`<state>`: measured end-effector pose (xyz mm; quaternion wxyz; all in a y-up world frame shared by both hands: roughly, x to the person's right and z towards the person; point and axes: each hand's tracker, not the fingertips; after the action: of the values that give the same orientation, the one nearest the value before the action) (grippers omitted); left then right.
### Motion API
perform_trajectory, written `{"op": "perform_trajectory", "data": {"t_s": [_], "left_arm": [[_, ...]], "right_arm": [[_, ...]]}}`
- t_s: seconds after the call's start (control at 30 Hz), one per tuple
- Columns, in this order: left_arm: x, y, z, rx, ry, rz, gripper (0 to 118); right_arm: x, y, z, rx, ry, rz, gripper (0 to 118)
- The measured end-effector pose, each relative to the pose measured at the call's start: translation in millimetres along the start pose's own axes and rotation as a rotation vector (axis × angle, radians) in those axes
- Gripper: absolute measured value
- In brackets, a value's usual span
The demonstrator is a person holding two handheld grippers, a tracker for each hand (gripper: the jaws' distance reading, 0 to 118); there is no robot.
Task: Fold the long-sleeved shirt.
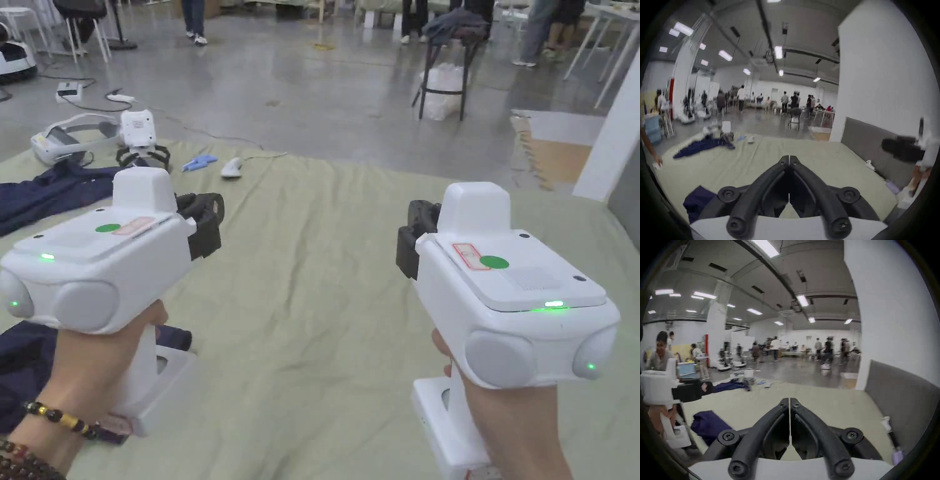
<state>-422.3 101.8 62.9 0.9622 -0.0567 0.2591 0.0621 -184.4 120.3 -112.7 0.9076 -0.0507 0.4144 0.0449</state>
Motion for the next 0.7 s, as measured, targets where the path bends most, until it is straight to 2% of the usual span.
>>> {"op": "perform_trajectory", "data": {"t_s": [0.03,0.1,0.17,0.27,0.4,0.53,0.6,0.7], "left_arm": [[23,-8,0,0.037,0.007,-0.07,4],[69,-25,-2,0.096,0.011,-0.133,4],[101,-41,-3,0.107,0.028,-0.12,4],[132,-66,-2,0.097,0.049,-0.104,4],[153,-101,4,0.078,0.063,-0.136,4],[155,-114,11,0.031,0.078,-0.093,4],[155,-120,16,0.049,0.09,-0.119,4],[151,-122,20,0.048,0.105,-0.112,4]], "right_arm": [[13,1,10,0.01,-0.053,0.007,0],[49,-7,28,0.021,-0.13,-0.035,0],[78,-24,40,0.05,-0.175,-0.034,0],[108,-50,68,0.124,-0.229,0.021,0],[123,-78,95,0.112,-0.28,0.027,0],[124,-102,109,0.118,-0.297,0.034,0],[121,-110,112,0.115,-0.324,0.049,0],[123,-119,113,0.11,-0.33,0.027,0]]}}
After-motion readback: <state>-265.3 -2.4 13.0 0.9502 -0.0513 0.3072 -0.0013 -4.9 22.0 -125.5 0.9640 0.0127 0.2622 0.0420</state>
